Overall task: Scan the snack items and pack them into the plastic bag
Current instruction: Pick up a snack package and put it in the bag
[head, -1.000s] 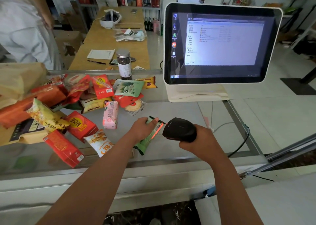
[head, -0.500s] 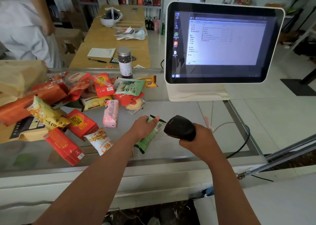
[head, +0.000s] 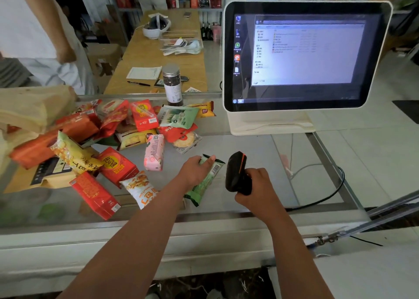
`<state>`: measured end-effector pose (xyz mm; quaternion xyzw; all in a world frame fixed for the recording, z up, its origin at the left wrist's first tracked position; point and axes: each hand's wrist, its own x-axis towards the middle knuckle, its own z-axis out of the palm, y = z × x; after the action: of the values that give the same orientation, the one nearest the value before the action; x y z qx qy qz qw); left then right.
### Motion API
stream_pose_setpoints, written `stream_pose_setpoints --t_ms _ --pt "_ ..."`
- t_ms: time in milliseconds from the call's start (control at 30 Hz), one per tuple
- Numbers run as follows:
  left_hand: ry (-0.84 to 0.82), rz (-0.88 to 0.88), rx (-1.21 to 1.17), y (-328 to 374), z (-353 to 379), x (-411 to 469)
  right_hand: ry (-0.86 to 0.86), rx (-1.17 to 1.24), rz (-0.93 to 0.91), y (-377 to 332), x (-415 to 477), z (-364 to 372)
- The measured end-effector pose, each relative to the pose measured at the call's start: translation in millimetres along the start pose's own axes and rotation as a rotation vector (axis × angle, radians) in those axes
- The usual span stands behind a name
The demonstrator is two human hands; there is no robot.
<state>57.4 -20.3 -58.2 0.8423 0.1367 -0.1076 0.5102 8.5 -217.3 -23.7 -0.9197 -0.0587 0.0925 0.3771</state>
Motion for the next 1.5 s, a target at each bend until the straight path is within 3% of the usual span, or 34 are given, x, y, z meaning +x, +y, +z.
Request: stream_pose_setpoints --t_ms 700,900,1000,1167,1267,1500 --pt "0.018 -0.058 0.044 -1.8 0.0 -3.7 0.072 -0.092 0.016 -4.9 6.7 25.1" --pt "0.080 0.097 -0.067 14.5 -57.0 -22.4 0.149 -0.377 0.075 -53.3 2.2 22.4" --pt "0.155 0.144 -0.226 23.1 -108.1 -38.7 0.222 -0.202 -0.061 -125.4 -4.5 36.7" --pt "0.162 0.147 -0.556 8.0 -190.9 -73.9 -0.002 0.408 -0.127 -256.1 -24.6 98.2" --pt "0.142 0.160 -0.717 -22.4 -242.6 -86.4 0.029 0.463 -0.128 -299.8 -29.6 143.6" --pt "0.100 0.130 -0.781 -81.2 -333.8 -129.1 0.011 0.489 -0.181 -372.6 -45.5 215.5"
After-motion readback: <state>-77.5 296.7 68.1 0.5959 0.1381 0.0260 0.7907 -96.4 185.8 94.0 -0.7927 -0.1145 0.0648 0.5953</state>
